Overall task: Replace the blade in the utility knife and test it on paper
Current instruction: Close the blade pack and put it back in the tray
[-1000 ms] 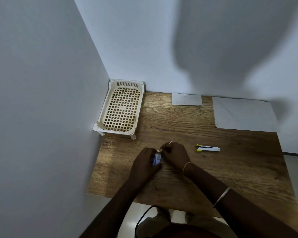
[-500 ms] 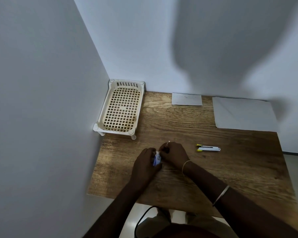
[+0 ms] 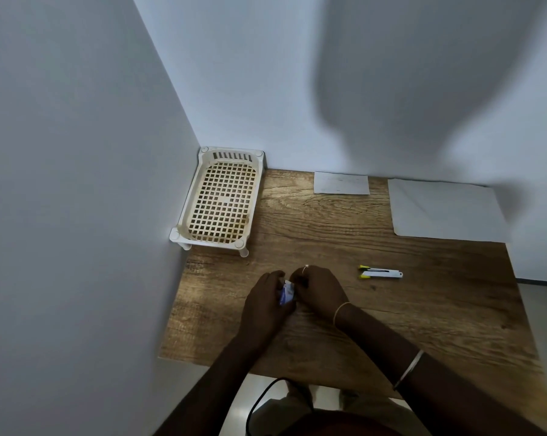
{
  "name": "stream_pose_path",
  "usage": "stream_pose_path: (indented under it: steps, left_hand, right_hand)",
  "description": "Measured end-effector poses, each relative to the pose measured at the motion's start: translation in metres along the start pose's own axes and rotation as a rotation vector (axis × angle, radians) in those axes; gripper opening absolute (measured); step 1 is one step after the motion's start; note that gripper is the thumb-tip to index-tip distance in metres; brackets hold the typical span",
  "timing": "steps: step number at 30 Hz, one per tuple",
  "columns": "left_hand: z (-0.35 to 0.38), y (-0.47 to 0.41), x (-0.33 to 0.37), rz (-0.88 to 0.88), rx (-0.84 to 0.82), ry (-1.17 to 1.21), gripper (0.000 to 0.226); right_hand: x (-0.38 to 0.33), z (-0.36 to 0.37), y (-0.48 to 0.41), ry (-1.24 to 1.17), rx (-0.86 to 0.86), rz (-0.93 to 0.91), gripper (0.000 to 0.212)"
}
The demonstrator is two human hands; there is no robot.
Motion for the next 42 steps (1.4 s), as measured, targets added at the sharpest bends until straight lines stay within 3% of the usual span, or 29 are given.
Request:
stream_pose_path:
  steps: [19,24,28,31,42]
  left_hand:
    - [0.003,0.004,0.009,0.008,-0.019,-0.068,0.063]
    - [0.004,0.006,0.014,0.039,-0.004,-0.014,0.047]
    - [0.003,0.008,0.018,0.041,0.006,0.023,0.052]
    - [0.006,0.009,0.019,0.012,-0.037,0.024,0.064]
    - [0.016,-0.013,0.055,0.183,-0.163,-0.094,0.064]
  right_hand:
    - [0.001,0.0,0.007,0.104,-0.008,-0.011,0.017]
    - [0.002,0.001,0.014,0.222,0.004,-0.136,0.045]
    - [0.005,0.001,0.02,0.313,-0.022,-0.249,0.054]
    - [0.004,0.0,0.023,0.358,-0.009,-0.29,0.047]
    - [0.025,-0.034,0.028,0.324,0.096,-0.261,0.042]
Point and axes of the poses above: each hand's wrist, its own y-axis away from the middle knuckle, its own z-axis out of the palm, x = y × z, the point moved 4 cm from there along -y, towards the middle knuckle, and after that the axes turned 8 degrees about y, right-handed, at the moved point
